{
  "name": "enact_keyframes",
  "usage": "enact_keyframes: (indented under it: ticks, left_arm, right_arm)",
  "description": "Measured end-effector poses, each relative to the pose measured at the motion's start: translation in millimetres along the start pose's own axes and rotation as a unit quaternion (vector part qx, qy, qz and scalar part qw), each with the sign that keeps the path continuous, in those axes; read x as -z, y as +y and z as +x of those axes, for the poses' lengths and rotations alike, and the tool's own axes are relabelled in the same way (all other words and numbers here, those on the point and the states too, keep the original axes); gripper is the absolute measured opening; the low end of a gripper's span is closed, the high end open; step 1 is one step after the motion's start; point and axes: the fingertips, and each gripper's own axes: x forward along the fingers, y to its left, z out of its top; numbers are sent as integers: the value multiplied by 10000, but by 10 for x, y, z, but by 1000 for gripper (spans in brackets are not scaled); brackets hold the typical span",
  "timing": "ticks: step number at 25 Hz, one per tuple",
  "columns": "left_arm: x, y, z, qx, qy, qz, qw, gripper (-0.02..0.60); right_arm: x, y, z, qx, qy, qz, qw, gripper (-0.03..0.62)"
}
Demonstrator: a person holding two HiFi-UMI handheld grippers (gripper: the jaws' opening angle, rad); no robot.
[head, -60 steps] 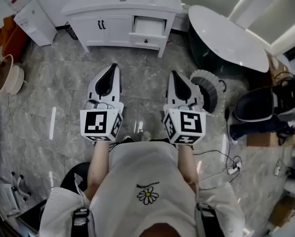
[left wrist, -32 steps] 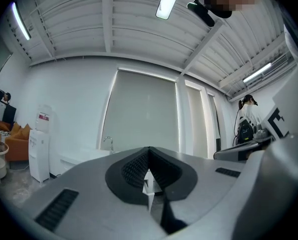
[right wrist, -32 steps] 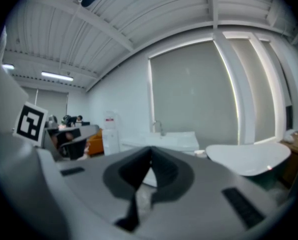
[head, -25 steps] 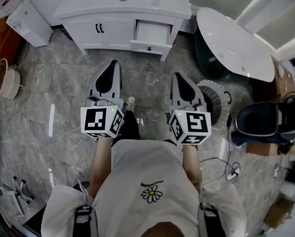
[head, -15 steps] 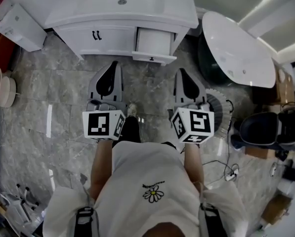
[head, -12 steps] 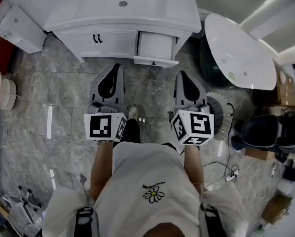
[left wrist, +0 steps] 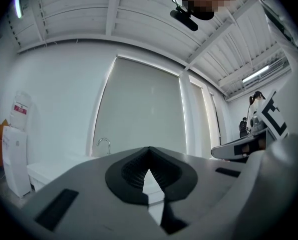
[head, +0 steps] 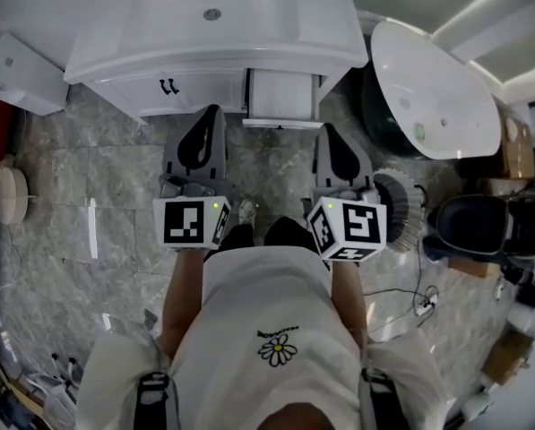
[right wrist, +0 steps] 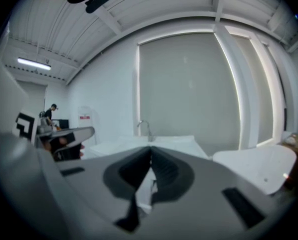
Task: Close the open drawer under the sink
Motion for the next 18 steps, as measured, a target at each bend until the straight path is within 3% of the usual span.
enact_keyframes:
  ticks: [13, 18]
  left_arm:
    - [5, -164, 414, -108, 100, 318, 9994, 18]
    - [-30, -182, 524, -228, 96, 271, 9993, 18]
  right_arm:
    - [-118, -451, 325, 54, -90, 168, 9998, 29]
    - [-157, -552, 375, 121, -169, 221, 9995, 29]
